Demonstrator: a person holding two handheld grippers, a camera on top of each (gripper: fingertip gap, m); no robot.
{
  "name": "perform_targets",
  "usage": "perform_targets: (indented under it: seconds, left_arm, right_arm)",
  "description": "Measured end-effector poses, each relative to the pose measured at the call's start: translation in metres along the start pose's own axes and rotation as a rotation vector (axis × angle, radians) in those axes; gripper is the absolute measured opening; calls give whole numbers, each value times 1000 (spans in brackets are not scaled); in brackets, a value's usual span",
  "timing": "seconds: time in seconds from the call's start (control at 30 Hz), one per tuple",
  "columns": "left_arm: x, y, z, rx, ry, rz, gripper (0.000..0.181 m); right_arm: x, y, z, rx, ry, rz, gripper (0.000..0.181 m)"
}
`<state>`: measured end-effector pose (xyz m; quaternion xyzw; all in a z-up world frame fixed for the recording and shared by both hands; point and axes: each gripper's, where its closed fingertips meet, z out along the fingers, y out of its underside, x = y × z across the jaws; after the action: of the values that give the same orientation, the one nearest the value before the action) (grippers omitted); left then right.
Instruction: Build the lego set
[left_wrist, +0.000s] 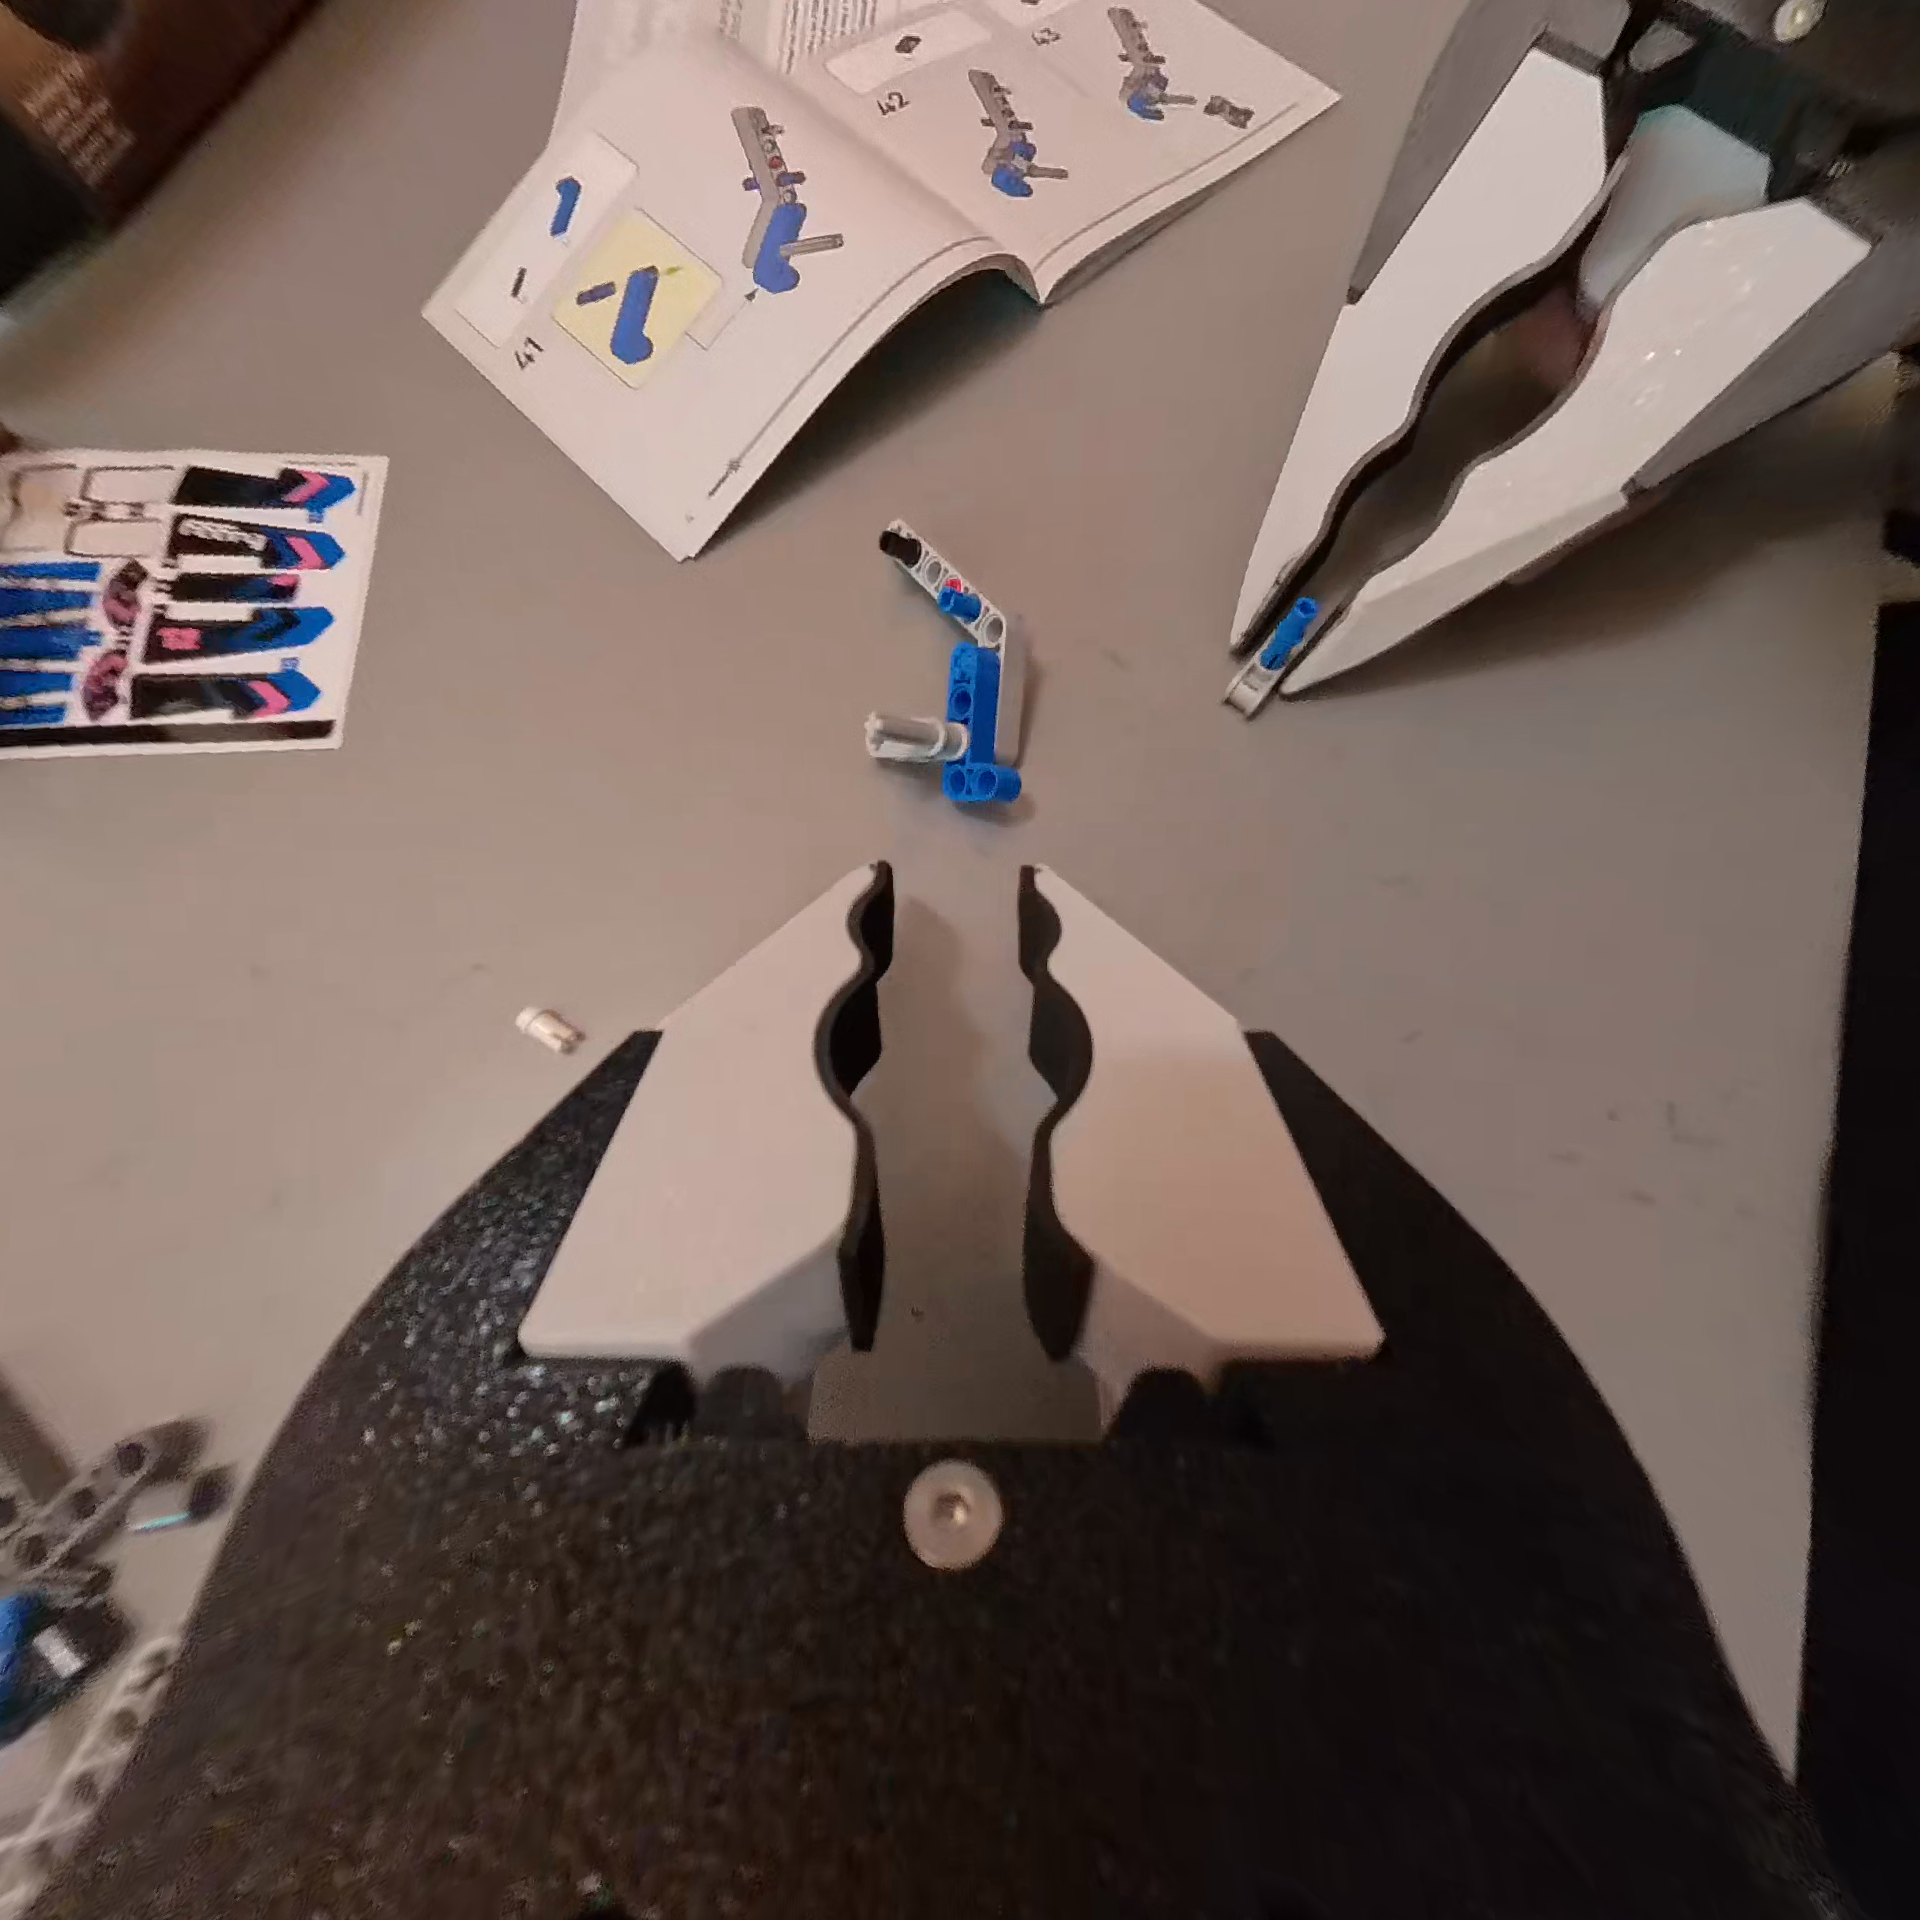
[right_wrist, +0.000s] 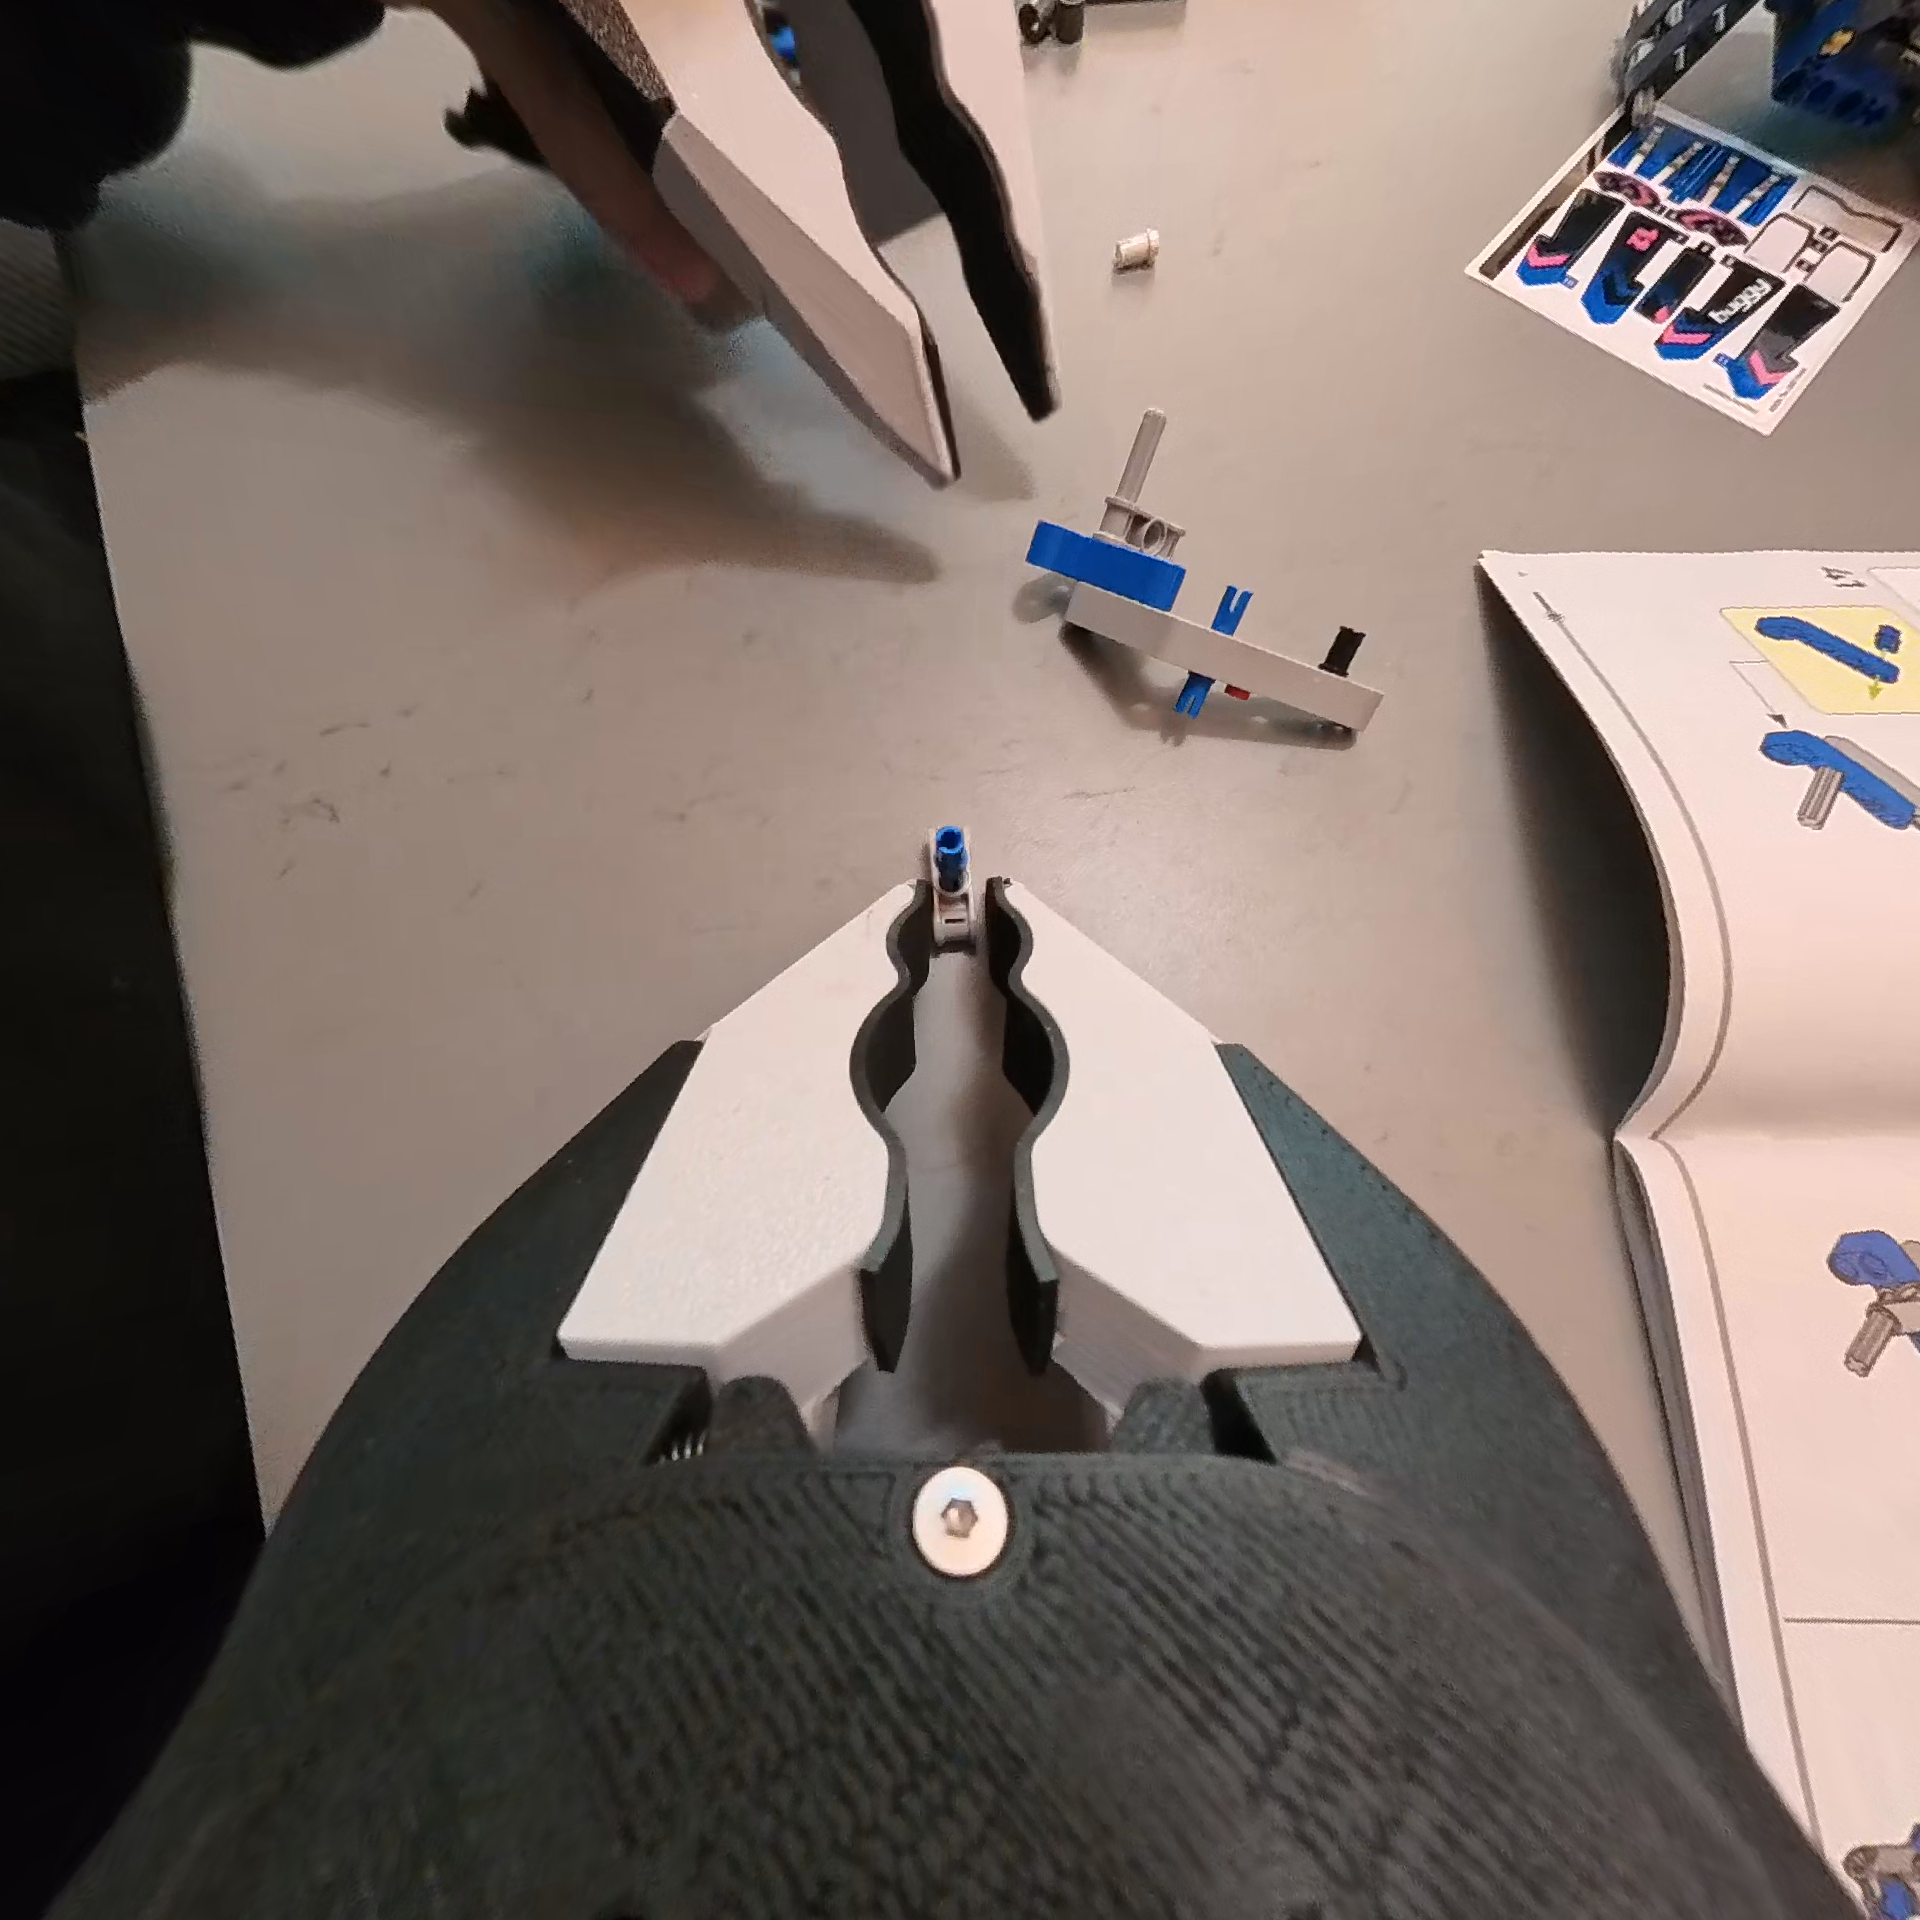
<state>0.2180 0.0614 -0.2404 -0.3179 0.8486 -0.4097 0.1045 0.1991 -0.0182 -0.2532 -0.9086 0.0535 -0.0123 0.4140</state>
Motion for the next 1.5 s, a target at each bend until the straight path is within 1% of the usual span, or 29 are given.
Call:
perform_targets:
  seconds: [0.1, 0.2, 0.3, 0.43, 0.57, 0.63, 0.7, 0.77, 0.83, 0.97, 1.03, 1.1, 1.27, 1.5]
  left_arm:
    - [7, -5, 6, 16, 56, -18, 25]
    - [11, -10, 5, 33, 68, 51, 24]
    - [18, -16, 4, 58, 95, 81, 24]
    - [28, -27, 1, 122, 118, 70, 24]
    - [32, -38, -2, 201, 137, -21, 29]
    - [28, -44, -6, 249, 107, -54, 32]
    - [24, -51, -12, 287, 51, -50, 35]
    - [25, -58, -17, 306, 5, -43, 34]
    - [33, -62, -17, 286, -14, -17, 33]
    - [40, -57, -9, 213, -98, 73, 28]
    - [40, -56, -6, 200, -133, 78, 26]
    - [38, -58, -5, 217, -157, 54, 22]
    - [42, -67, -11, 281, -120, 11, 22]
    - [47, -71, -13, 320, -85, -39, 22]
  right_arm:
    - [1, -1, 1, 0, 0, 14, 7]
    - [0, -1, 1, -1, 4, 21, 7]
    - [0, -1, 1, -1, 31, 10, 6]
    - [8, -4, 1, 8, 123, -13, 6]
    - [17, -19, 0, 66, 244, -44, 7]
    - [24, -27, -1, 84, 303, -18, 7]
    - [30, -34, -1, 88, 352, -13, 6]
    - [34, -40, 0, 90, 402, -35, 7]
    - [35, -46, 1, 91, 445, -65, 7]
    - [33, -58, 3, 103, 479, -117, 6]
    - [30, -63, 4, 112, 493, -148, 6]
    - [32, -65, 1, 106, 533, -181, 6]
    - [35, -67, -3, 118, 569, -186, 6]
    - [33, -69, -3, 108, 597, -232, 6]
